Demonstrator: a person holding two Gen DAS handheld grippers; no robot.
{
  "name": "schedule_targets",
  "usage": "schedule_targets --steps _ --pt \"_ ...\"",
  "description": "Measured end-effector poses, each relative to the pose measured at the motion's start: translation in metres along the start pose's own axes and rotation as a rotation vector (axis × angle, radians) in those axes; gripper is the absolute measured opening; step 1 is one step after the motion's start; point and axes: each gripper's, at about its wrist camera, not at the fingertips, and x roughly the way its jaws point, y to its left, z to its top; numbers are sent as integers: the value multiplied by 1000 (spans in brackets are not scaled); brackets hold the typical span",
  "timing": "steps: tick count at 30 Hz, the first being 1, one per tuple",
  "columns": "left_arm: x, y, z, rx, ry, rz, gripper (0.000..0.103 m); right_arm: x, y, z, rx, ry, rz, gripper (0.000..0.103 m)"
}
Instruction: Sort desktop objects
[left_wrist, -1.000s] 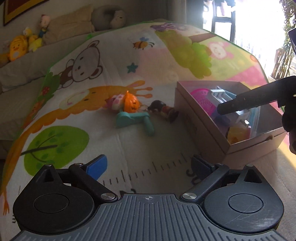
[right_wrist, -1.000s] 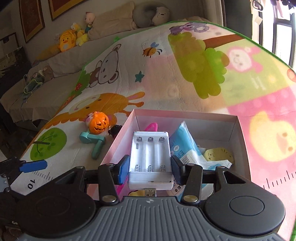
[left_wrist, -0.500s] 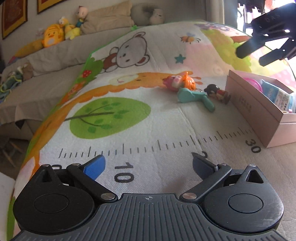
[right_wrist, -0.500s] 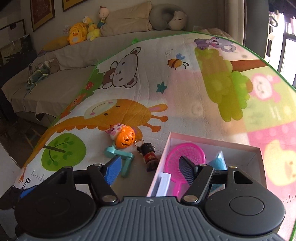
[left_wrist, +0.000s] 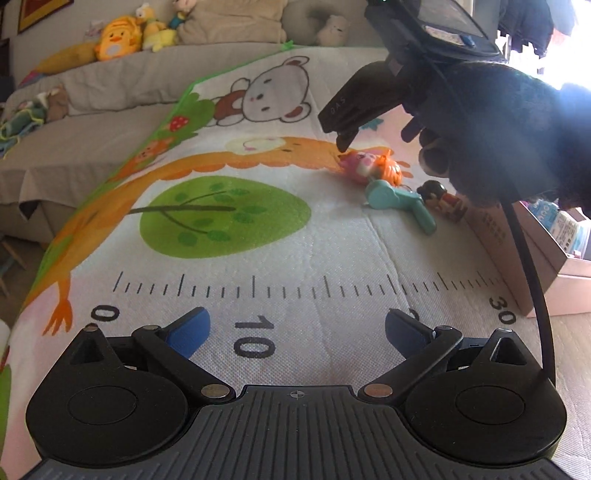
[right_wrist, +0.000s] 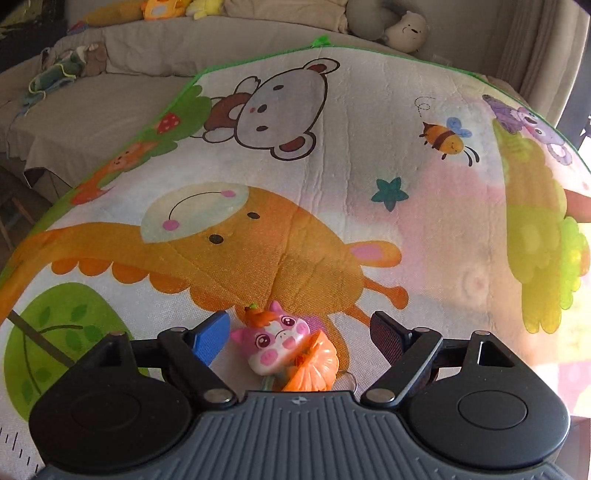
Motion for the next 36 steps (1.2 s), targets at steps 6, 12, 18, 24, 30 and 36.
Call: schedule_targets --steps 6,12,18,24,30,36 --pt "-3 3 1 -4 -7 -4 103 16 1 -4 -2 69 1 66" --pt "-5 -3 -1 42 -13 -25 103 -1 -1 -29 -4 76 41 56" --pt "-9 -12 -4 93 -23 -52 103 -43 1 -64 -8 108 166 56" --pt "-8 -14 -6 108 -14 -80 103 -87 8 -103 18 181 360 56" --pt "-12 -27 -10 172 -17 -119 103 -125 -6 -120 59 123 402 70" --pt "-11 -48 -15 258 4 -131 103 -128 -32 -128 74 44 171 70"
